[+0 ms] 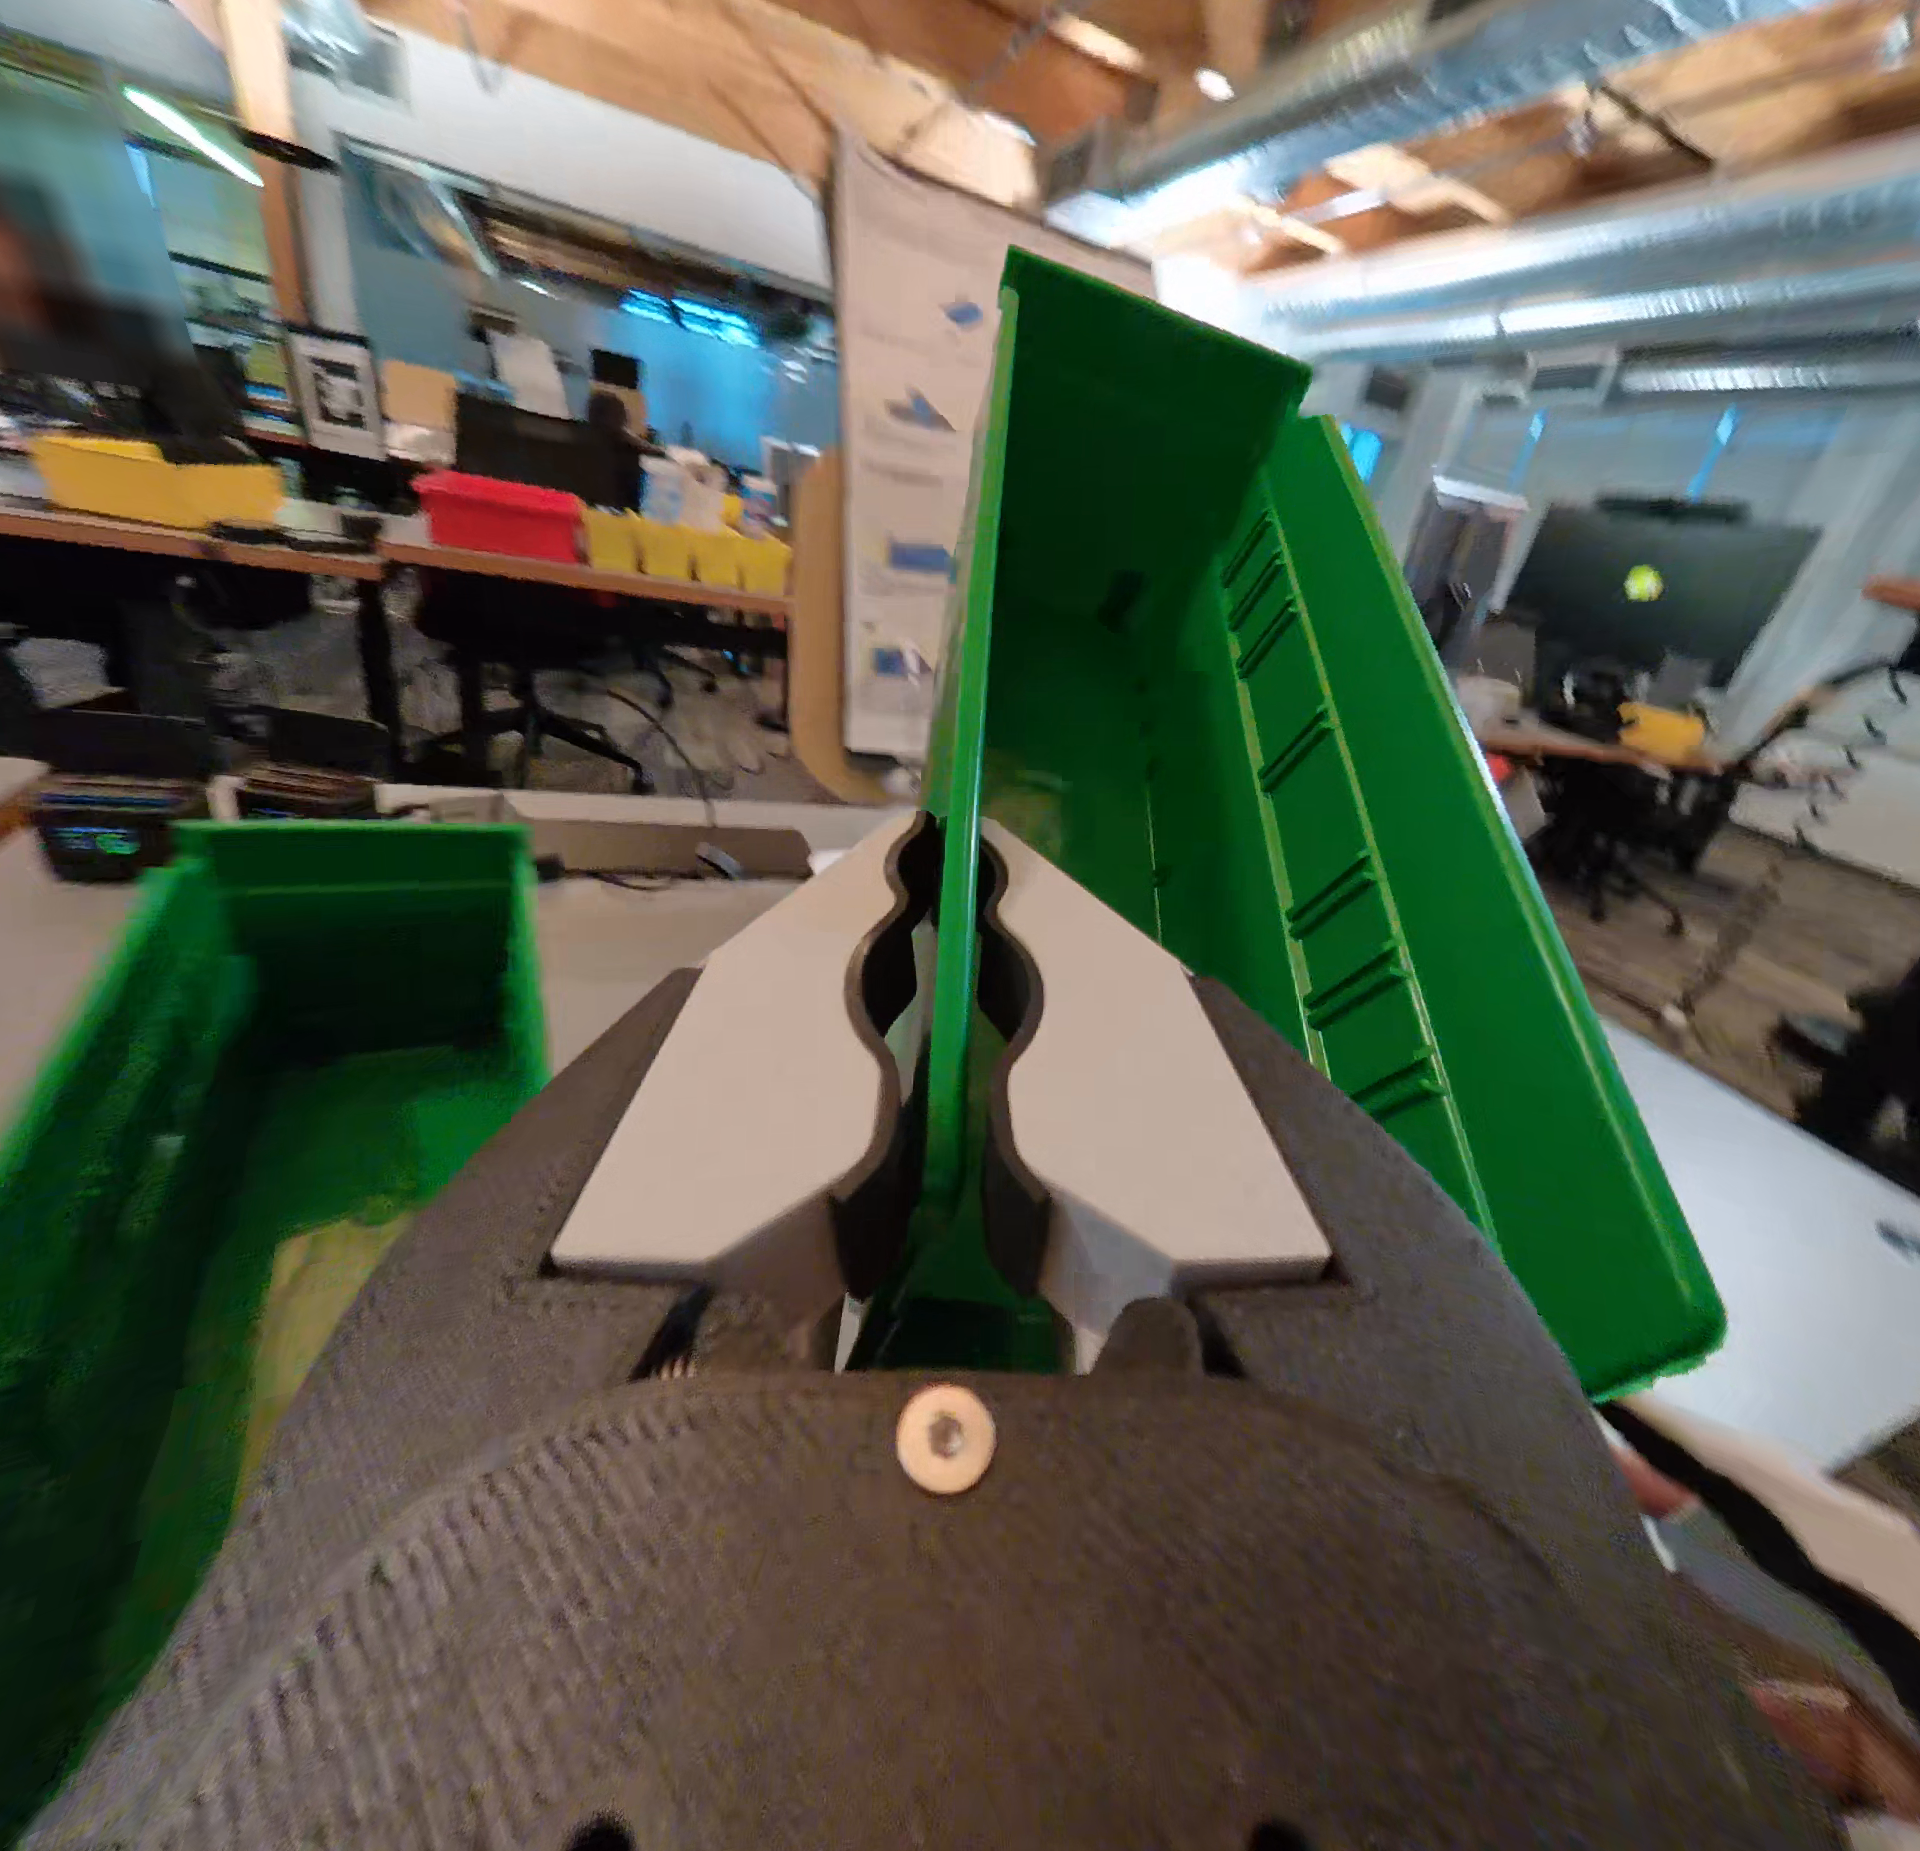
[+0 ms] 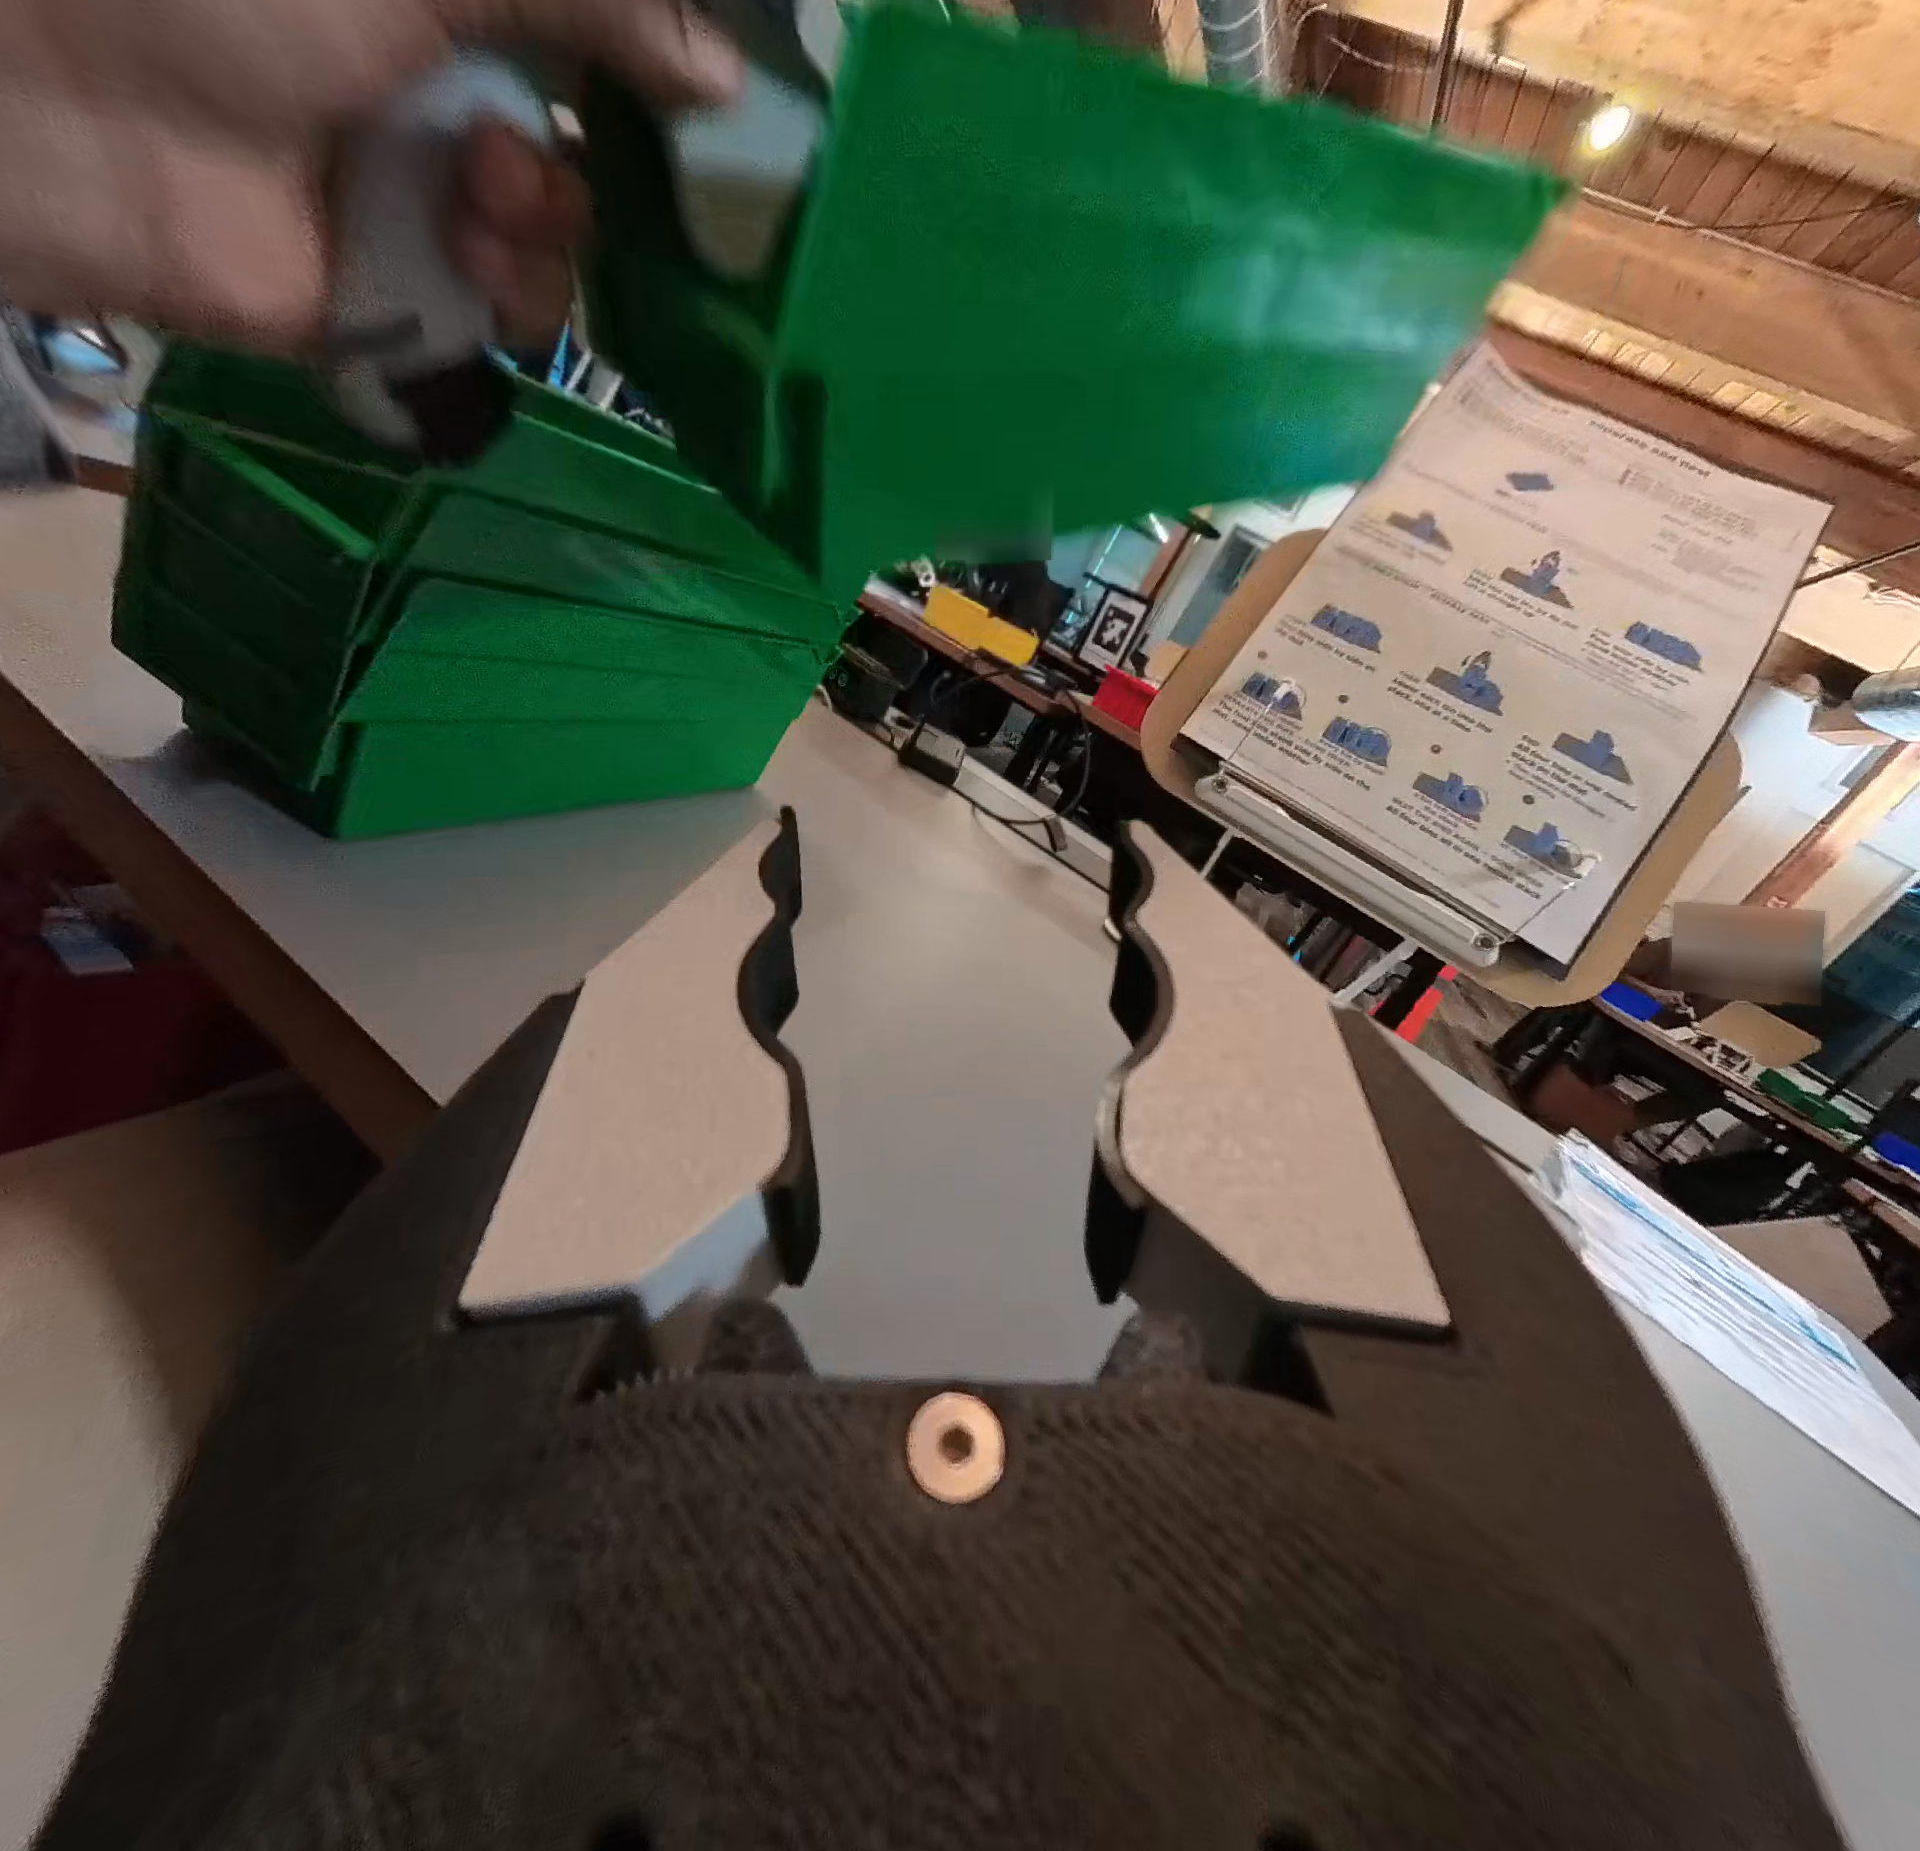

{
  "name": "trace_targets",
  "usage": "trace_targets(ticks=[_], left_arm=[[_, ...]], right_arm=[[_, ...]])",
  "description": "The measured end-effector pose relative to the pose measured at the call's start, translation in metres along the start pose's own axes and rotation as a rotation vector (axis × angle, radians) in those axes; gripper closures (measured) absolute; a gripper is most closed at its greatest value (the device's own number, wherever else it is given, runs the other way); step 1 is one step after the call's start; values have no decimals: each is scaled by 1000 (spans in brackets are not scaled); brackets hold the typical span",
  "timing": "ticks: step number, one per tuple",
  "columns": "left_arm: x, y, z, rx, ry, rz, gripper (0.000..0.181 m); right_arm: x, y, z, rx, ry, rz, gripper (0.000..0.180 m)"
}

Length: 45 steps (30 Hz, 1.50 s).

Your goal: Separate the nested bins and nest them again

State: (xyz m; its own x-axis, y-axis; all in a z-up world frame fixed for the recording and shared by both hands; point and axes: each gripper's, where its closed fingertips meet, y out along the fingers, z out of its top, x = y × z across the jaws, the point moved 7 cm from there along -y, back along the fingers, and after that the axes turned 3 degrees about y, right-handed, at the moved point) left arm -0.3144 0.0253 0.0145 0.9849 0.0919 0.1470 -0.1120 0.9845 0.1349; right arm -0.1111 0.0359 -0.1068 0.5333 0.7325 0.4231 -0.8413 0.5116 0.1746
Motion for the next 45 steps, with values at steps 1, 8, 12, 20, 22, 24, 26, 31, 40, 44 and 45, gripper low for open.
trace_targets(ticks=[1, 8, 12, 20, 22, 24, 26, 31, 40, 44, 45], left_arm=[[-14, -6, 13, 18, -27, 32, 179], [-105, -45, 49, -5, -270, 180, 179], [-126, -49, 36, -125, -270, 203, 179], [-117, -38, 16, -179, -165, 256, 178], [-116, -41, 18, -165, -146, 284, 179], [-117, -46, 21, -141, -130, 321, 179], [-119, -49, 23, -142, -95, 367, 179], [-122, -48, 7, -232, -163, 339, 179], [-123, -47, 8, -226, -206, 282, 166], [-123, -44, -3, -387, -75, 271, 141], [-124, -44, -8, -425, -26, 287, 141]], right_arm=[[0, 1, -1, -10, 2, 1, 120], [-2, 4, -6, -42, -3, 6, 123], [-6, 5, -7, -51, -35, 18, 125], [1, 6, -9, -57, -44, -4, 127], [3, 6, -10, -62, -31, -8, 127], [5, 6, -11, -68, -21, -9, 127], [5, 6, -10, -66, -14, -9, 128], [4, 7, -11, -69, -20, -6, 128], [1, 7, -11, -71, -33, 8, 129], [1, 6, -11, -69, -32, 11, 130], [1, 6, -10, -69, -33, 11, 130]])
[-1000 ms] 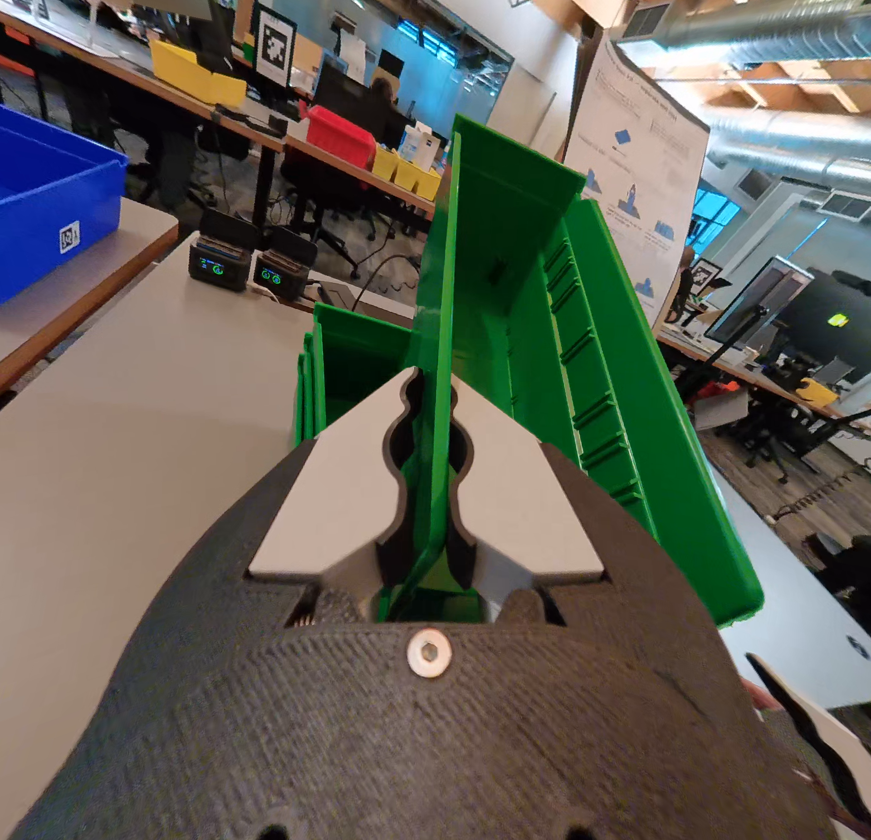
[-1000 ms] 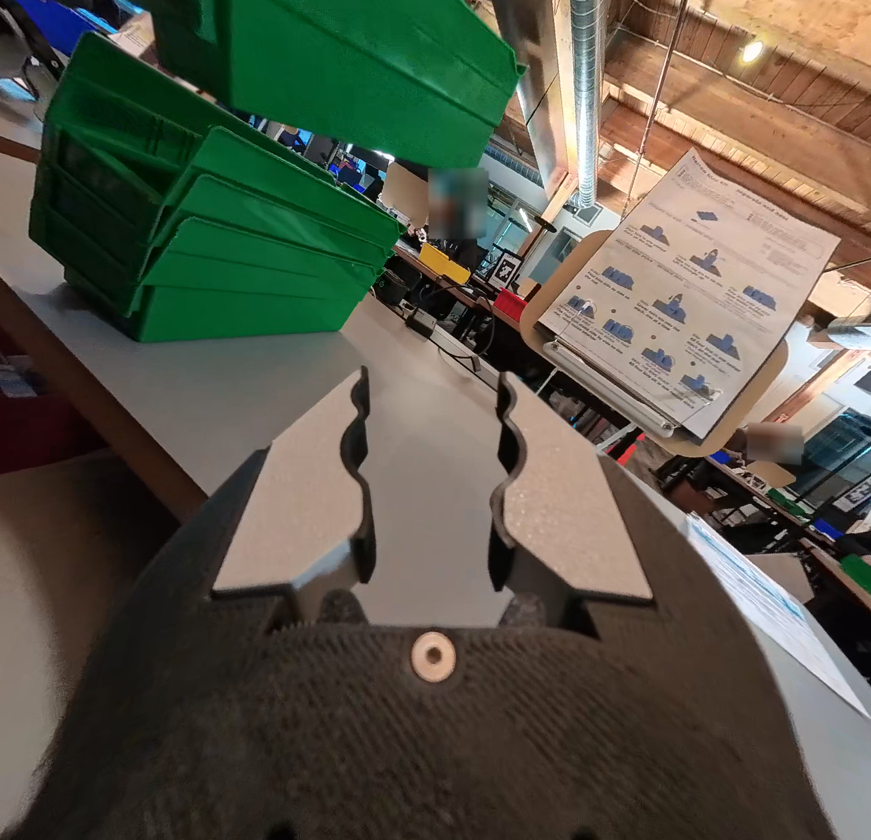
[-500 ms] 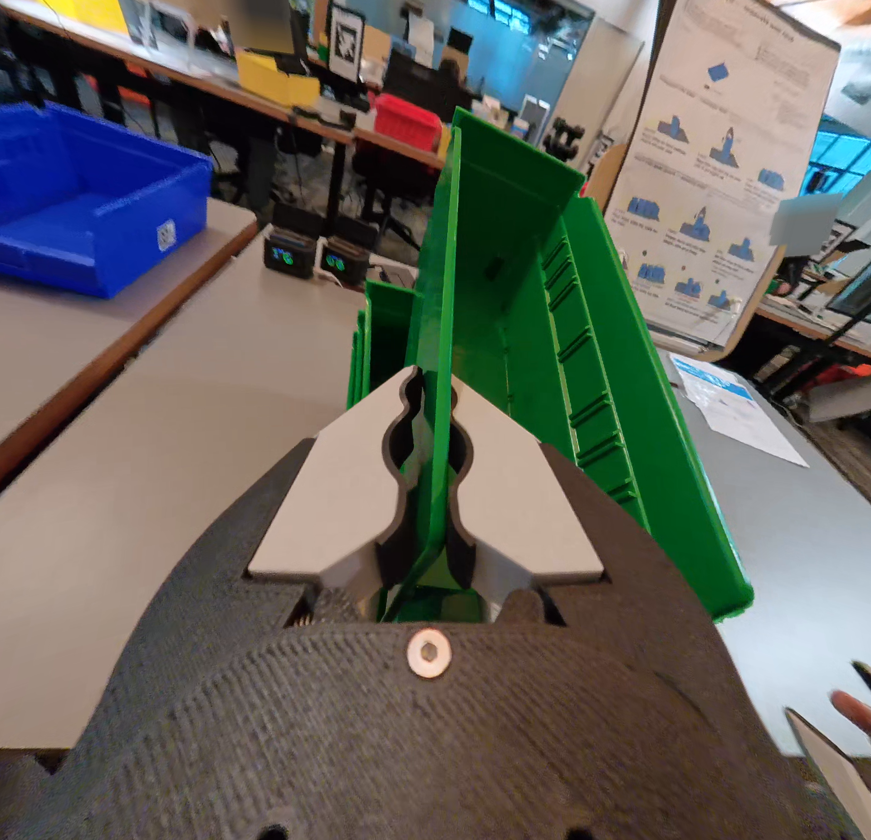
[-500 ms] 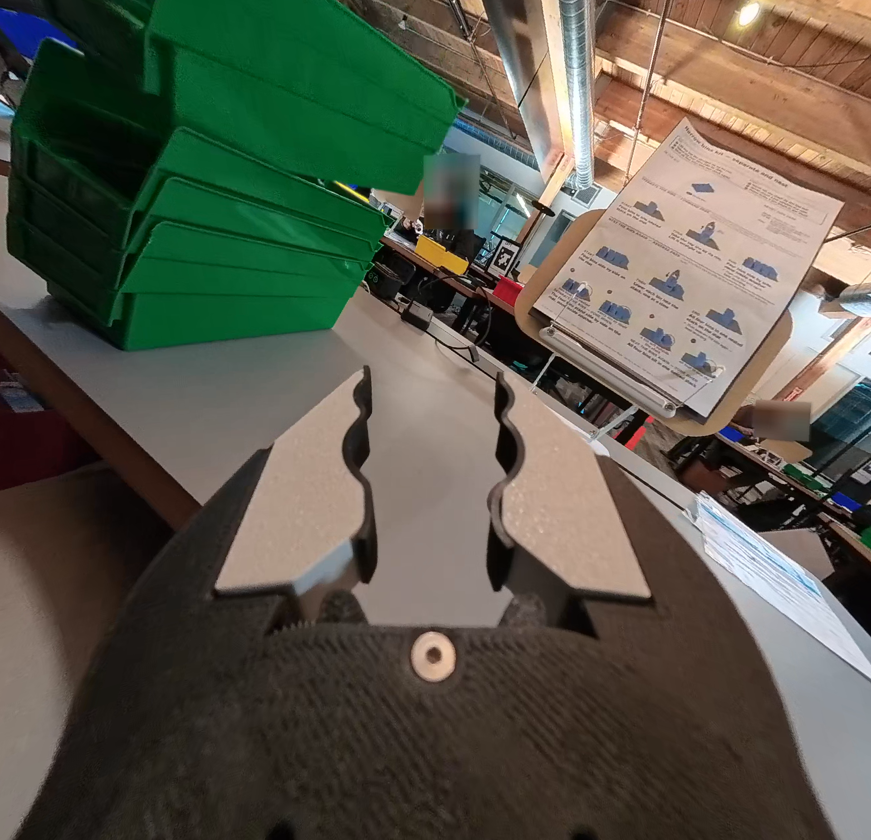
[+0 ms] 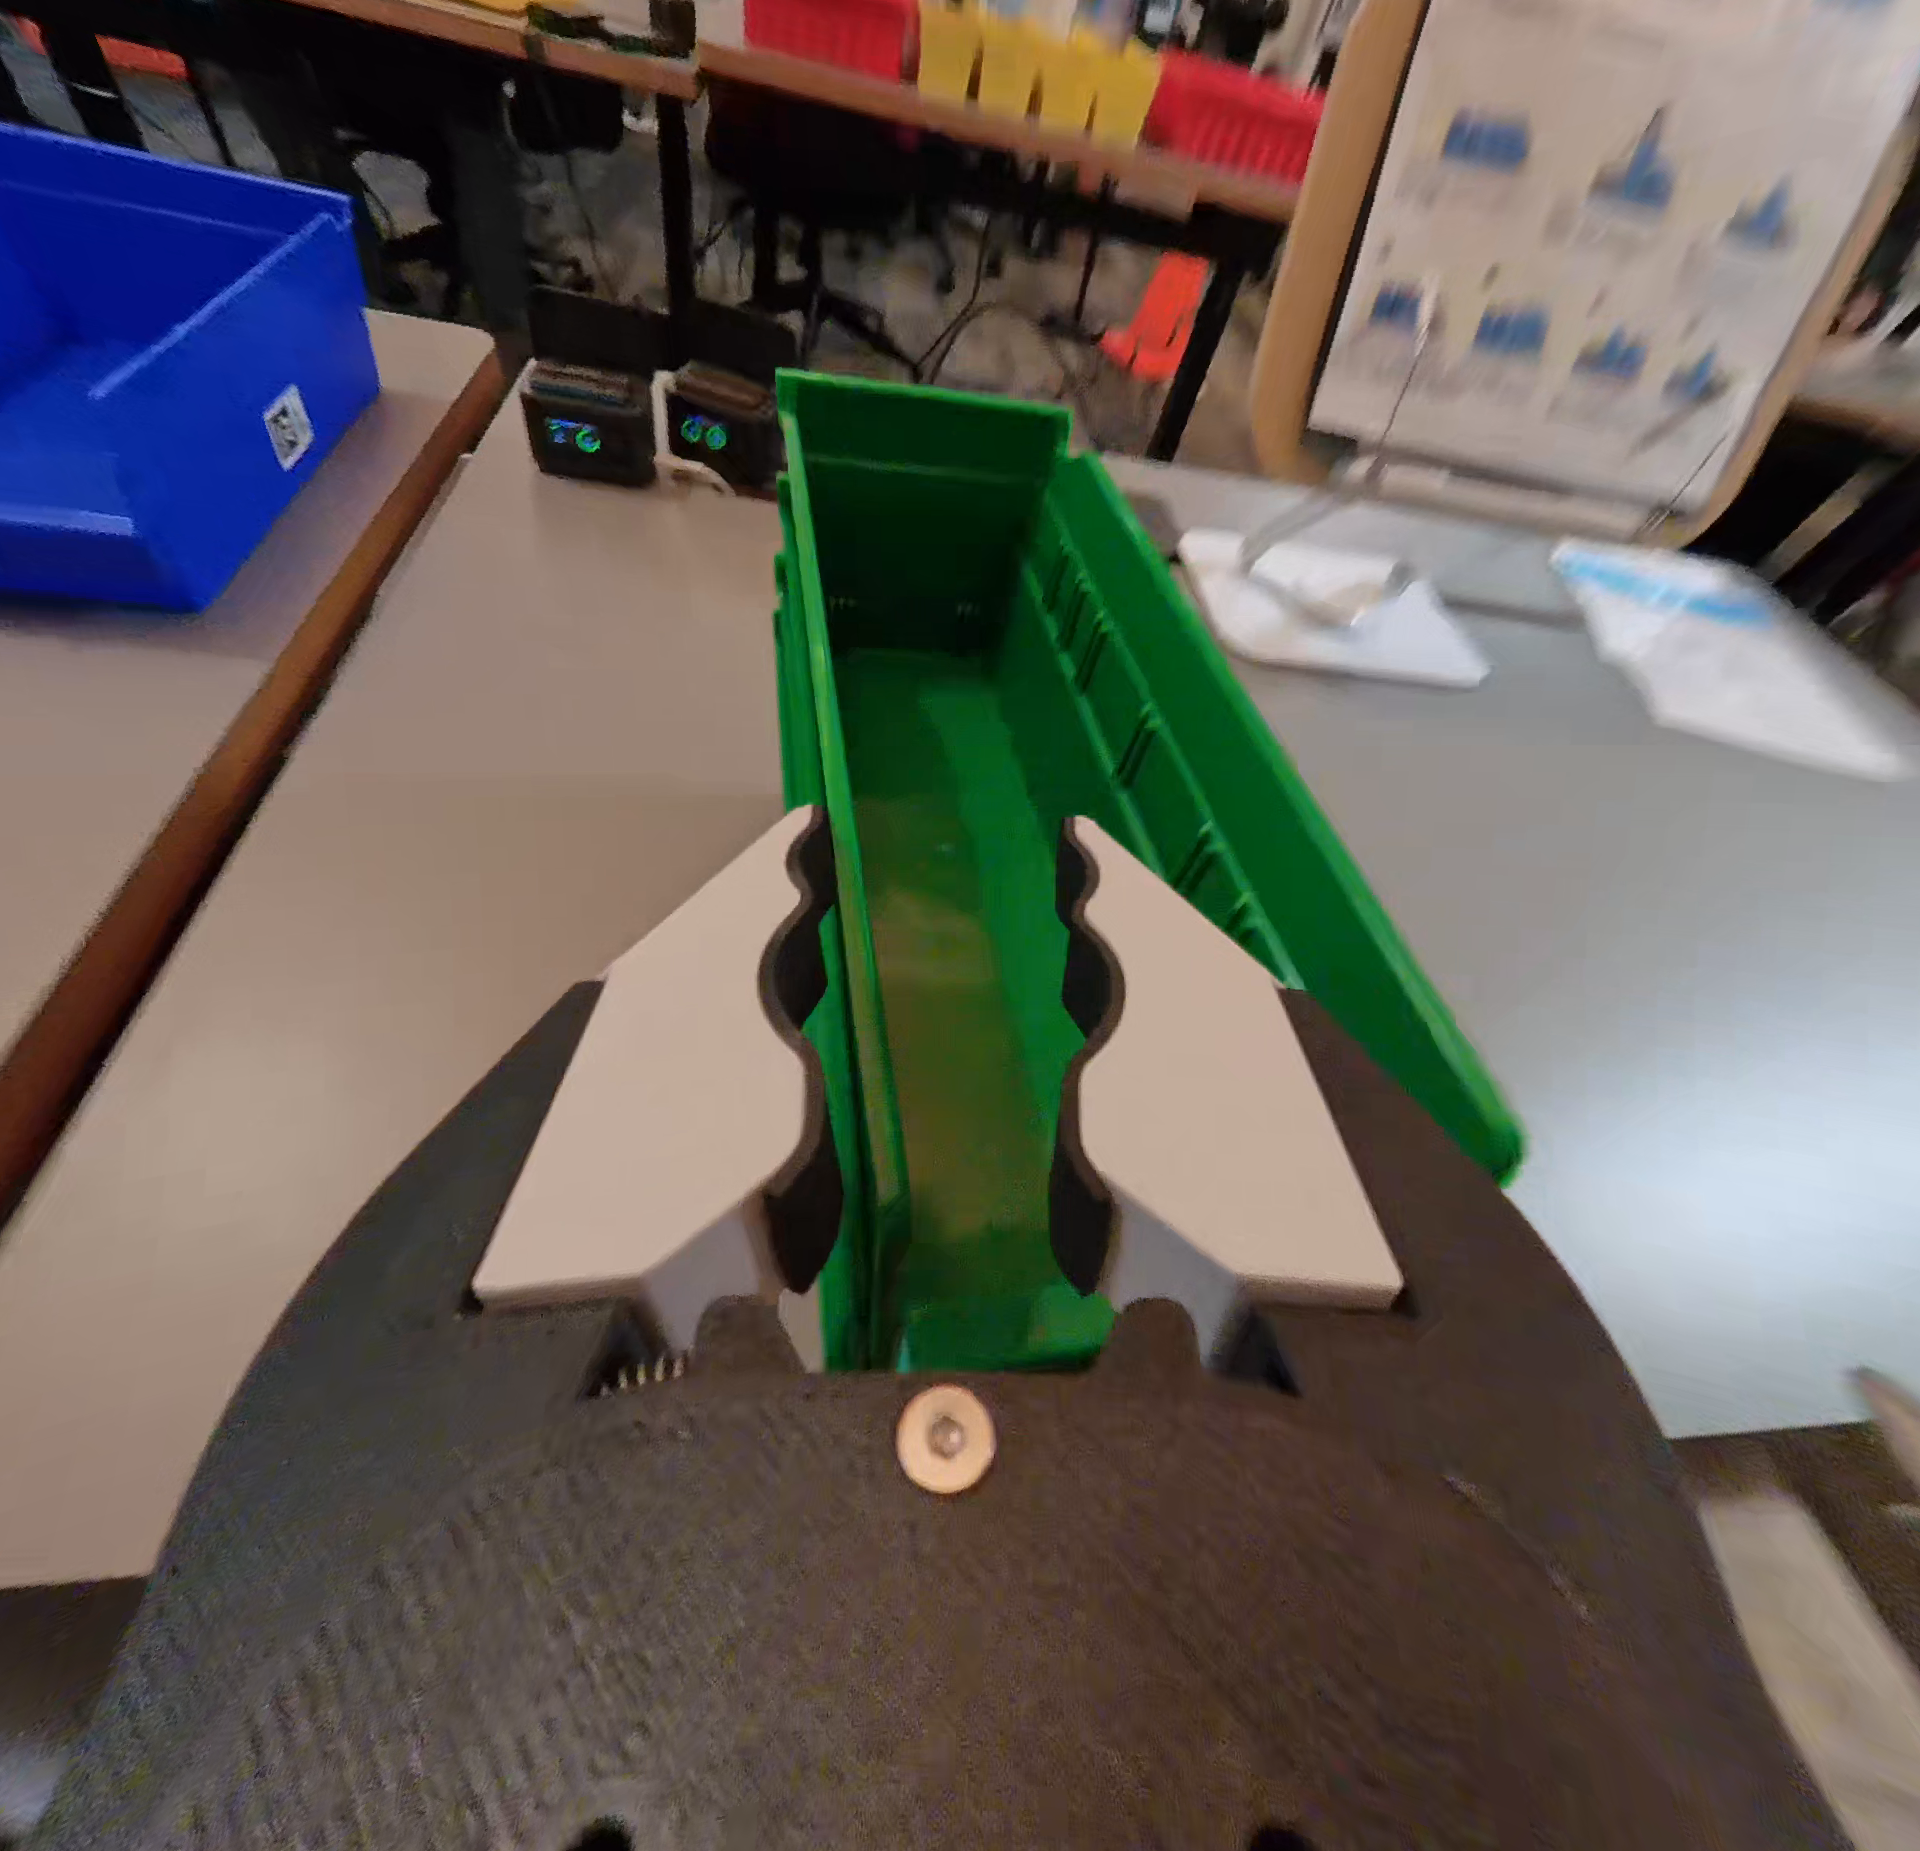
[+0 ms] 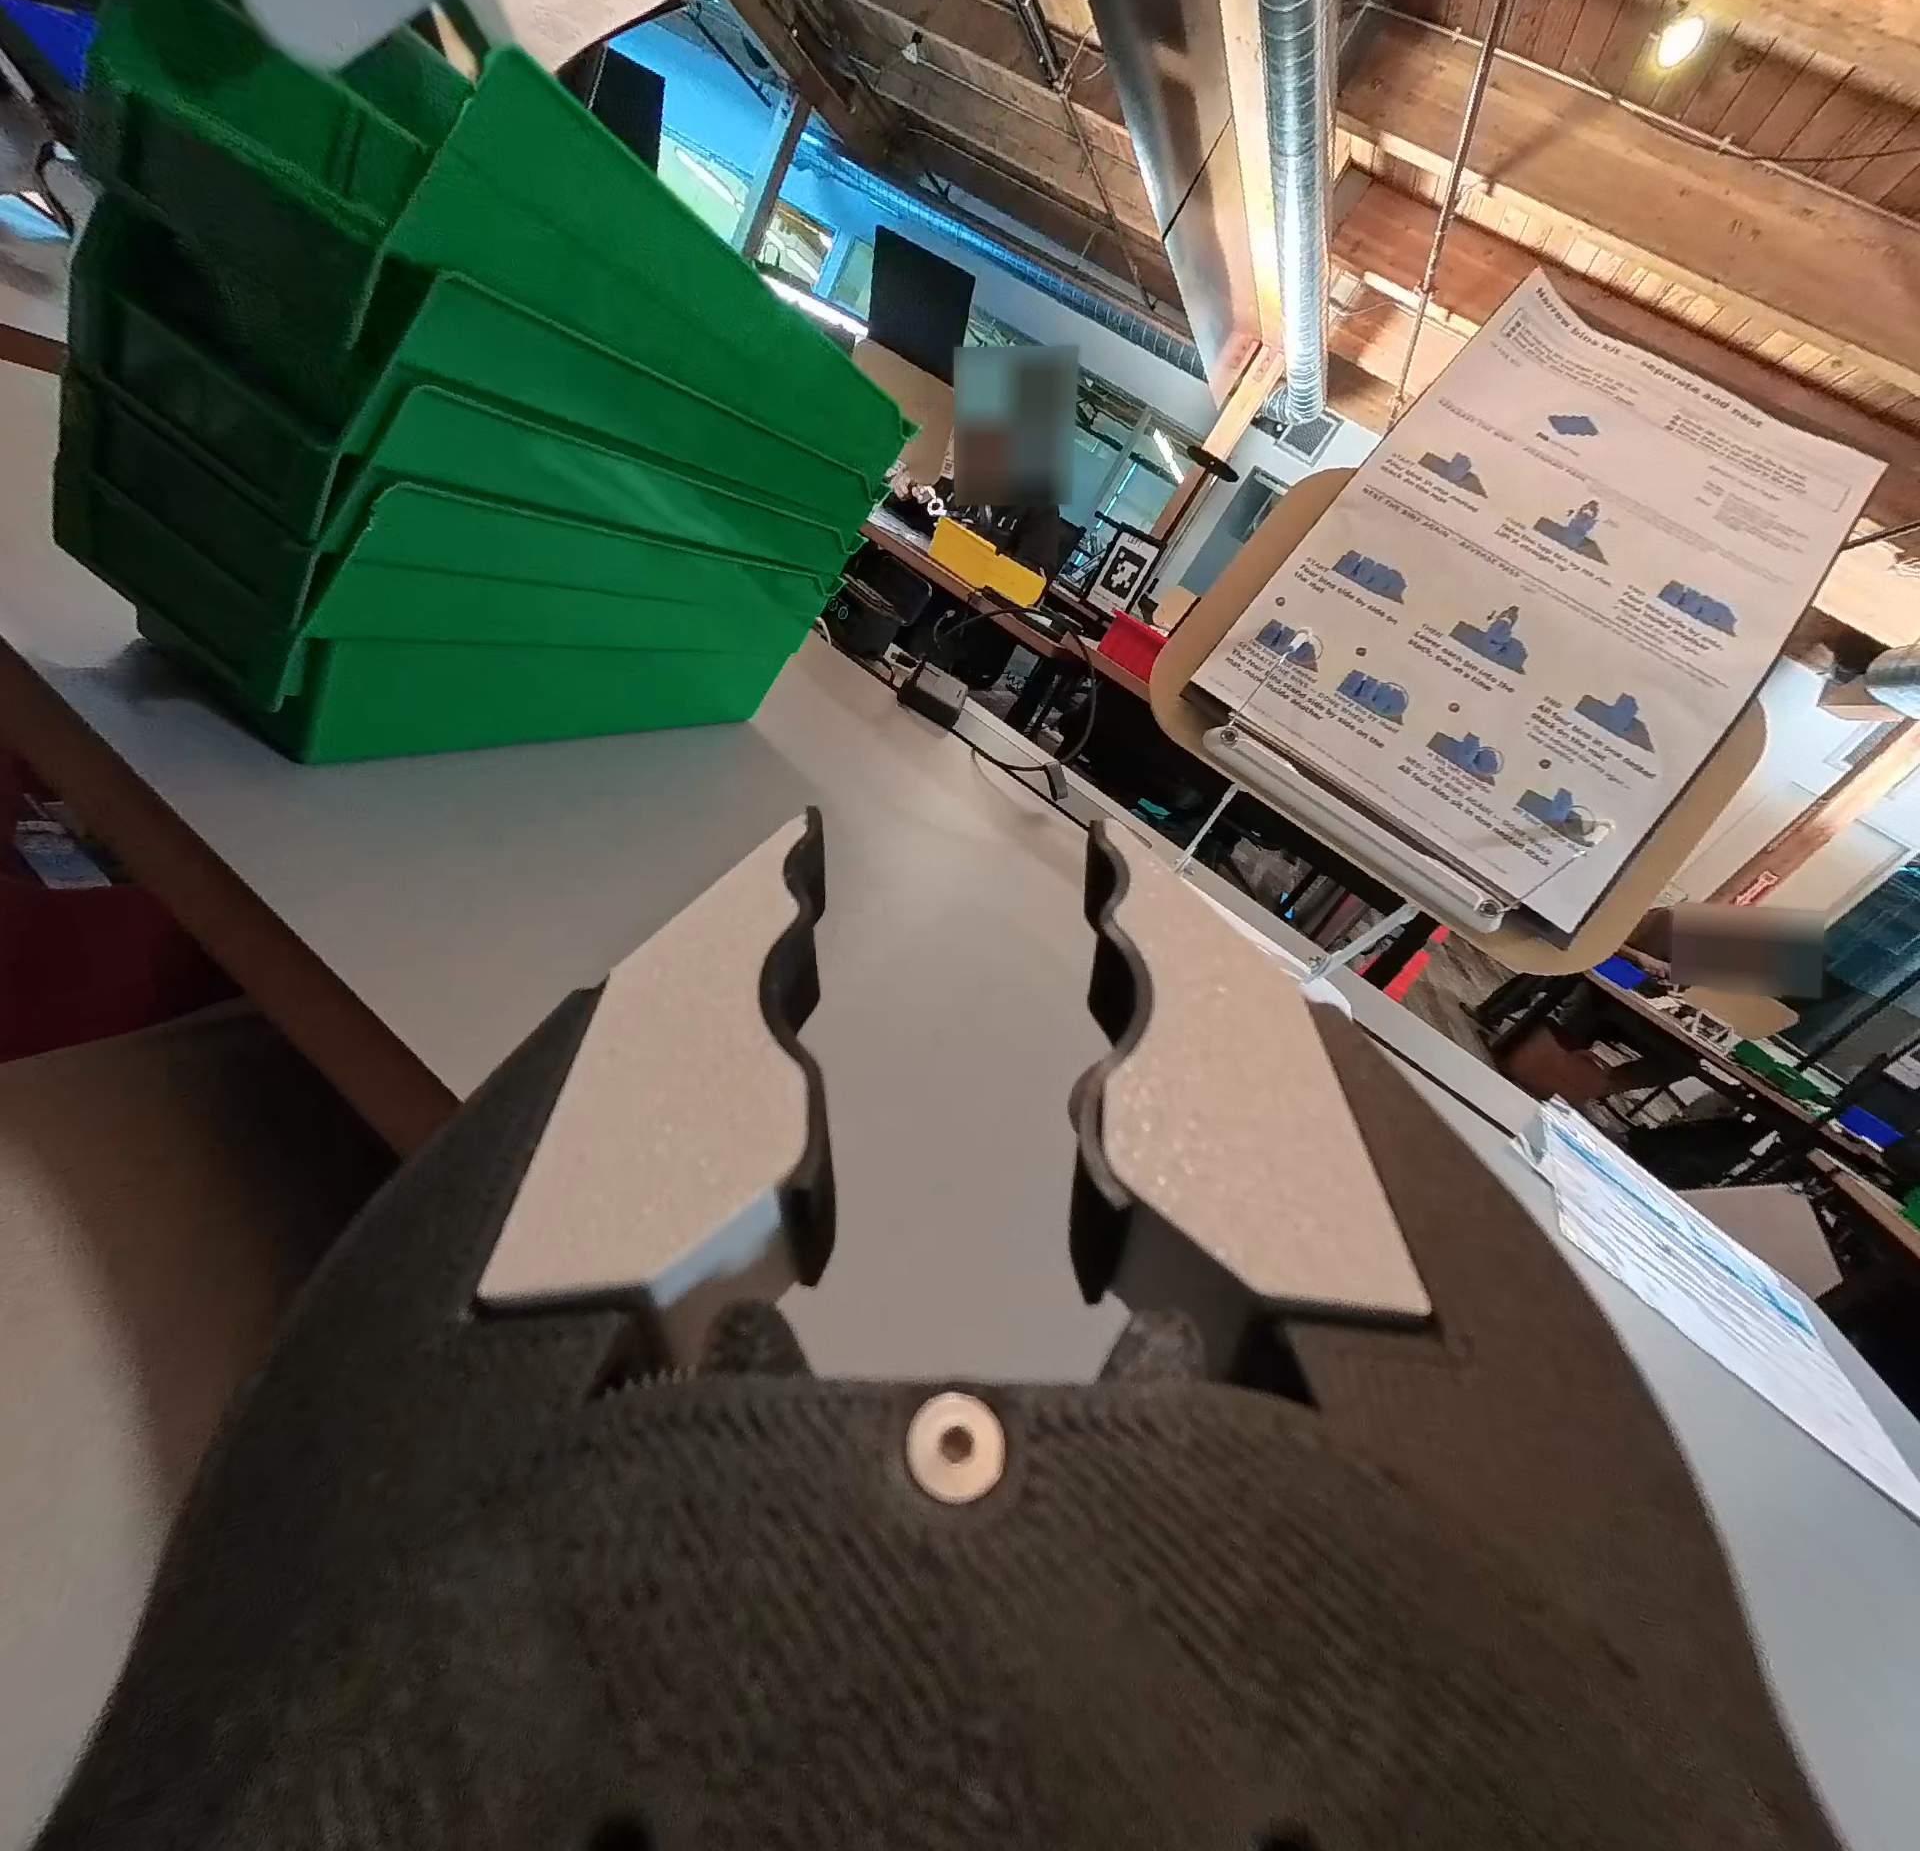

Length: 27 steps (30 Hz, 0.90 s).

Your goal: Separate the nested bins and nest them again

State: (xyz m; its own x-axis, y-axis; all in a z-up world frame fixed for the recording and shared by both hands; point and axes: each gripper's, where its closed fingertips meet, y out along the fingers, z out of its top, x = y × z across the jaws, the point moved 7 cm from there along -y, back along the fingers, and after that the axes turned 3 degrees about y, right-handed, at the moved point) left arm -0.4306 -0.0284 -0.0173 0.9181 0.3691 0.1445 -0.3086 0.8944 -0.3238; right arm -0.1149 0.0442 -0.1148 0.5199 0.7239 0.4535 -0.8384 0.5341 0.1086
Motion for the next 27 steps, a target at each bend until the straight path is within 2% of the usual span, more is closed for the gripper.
trace_targets(ticks=[7, 12, 14, 16, 19, 27], left_arm=[[2, 5, -19, -91, 262, 137, 144], [0, -5, -24, 25, 221, 150, 155], [-3, -7, -24, 28, 217, 141, 164], [-8, -6, -24, 41, 203, 146, 181], [-11, -4, -26, 53, 187, 135, 181], [-7, -2, -29, 19, 303, 182, 181]], right_arm=[[0, 0, 0, -2, -2, 1, 131], [-1, 1, -1, -4, -1, 5, 132], [-1, 1, -1, -5, 2, 7, 133], [-2, 1, -1, -6, -2, 6, 133], [-3, 1, -1, -4, -10, 7, 134], [-7, -1, 0, -1, -24, 24, 134]])
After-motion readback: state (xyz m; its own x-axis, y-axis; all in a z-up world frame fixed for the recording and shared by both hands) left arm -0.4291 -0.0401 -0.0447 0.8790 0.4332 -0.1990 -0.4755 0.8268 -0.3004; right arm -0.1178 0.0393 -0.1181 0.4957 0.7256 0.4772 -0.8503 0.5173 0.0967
